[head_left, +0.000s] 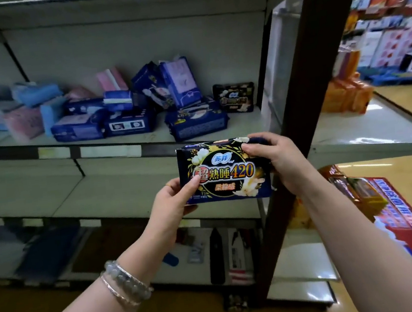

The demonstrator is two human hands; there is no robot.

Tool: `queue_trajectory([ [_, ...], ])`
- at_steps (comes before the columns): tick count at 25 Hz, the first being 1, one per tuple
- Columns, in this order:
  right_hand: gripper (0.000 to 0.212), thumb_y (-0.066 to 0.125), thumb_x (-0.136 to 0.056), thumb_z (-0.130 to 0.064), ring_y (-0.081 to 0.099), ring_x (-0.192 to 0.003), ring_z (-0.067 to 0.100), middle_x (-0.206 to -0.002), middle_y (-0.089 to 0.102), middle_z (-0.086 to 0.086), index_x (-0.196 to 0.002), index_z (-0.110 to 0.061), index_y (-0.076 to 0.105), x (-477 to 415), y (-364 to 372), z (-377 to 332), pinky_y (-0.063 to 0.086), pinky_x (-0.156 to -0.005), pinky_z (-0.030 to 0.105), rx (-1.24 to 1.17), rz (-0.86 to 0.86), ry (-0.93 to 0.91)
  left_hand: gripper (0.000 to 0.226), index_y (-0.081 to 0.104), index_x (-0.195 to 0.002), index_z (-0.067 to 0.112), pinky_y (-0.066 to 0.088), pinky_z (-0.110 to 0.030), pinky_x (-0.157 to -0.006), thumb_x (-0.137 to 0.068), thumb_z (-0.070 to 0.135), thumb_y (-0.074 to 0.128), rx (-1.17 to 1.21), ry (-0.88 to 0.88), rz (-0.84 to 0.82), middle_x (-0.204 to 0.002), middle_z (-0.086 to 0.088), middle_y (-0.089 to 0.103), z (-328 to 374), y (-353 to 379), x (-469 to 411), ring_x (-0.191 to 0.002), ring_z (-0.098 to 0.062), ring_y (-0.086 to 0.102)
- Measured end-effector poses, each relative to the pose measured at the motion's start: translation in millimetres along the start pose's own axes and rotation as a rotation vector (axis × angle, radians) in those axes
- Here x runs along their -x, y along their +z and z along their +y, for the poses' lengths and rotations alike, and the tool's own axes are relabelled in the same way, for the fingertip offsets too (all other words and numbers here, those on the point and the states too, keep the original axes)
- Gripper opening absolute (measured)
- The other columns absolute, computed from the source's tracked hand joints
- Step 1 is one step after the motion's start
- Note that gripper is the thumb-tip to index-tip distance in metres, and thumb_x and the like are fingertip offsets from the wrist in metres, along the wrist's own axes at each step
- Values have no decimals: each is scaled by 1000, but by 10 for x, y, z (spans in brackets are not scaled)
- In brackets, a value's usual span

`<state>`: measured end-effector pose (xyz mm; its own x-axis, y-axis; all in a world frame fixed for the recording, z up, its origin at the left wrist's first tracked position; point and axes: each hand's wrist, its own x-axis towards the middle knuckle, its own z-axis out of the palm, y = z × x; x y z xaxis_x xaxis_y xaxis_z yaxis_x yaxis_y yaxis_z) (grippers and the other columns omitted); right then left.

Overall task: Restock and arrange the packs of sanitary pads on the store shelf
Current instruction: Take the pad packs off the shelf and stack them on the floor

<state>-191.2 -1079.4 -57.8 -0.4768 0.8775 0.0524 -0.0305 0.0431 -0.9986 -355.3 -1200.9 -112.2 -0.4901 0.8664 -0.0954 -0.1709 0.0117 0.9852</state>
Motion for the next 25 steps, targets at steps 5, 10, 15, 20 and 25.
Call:
queue_trajectory([
  [5,31,68,-82,-25,63,-92,16,-106,63,5,-111,-16,61,-11,150,266,50,-80,25,153,-11,47,29,59,-110,7,50,-29,-80,-84,22,63,13,-20,-16,-101,-7,70,-149,-233,-15,-89,-17,65],
  [10,37,67,-82,-26,59,-88,10,-98,60,-3,-116,-15,59,-45,424,523,44,-73,14,209,40,95,24,59,-107,9,53,-36,-76,-84,18,63,-6,-84,-81,-103,-8,70,-372,-554,-181,-94,-22,66],
  [15,40,69,-81,-26,58,-87,11,-100,60,0,-117,-12,59,31,595,899,44,-73,18,218,135,156,23,60,-106,14,51,-37,-88,-84,19,64,-52,-135,-166,-105,-6,70,-698,-827,-357,-97,-21,66],
  [20,44,71,-78,-22,64,-89,15,-104,64,7,-118,-12,56,195,535,1320,54,-84,27,150,114,219,20,59,-105,21,49,-18,-65,-86,24,62,-156,-162,-193,-99,5,69,-1092,-827,-337,-92,-13,65],
  [25,63,79,-67,-3,64,-97,15,-109,64,4,-121,-19,53,291,266,2135,53,-87,26,272,6,266,31,53,-116,21,39,-15,-72,-88,32,60,-332,-231,-179,-101,12,59,-1934,-710,-304,-95,-6,51],
])
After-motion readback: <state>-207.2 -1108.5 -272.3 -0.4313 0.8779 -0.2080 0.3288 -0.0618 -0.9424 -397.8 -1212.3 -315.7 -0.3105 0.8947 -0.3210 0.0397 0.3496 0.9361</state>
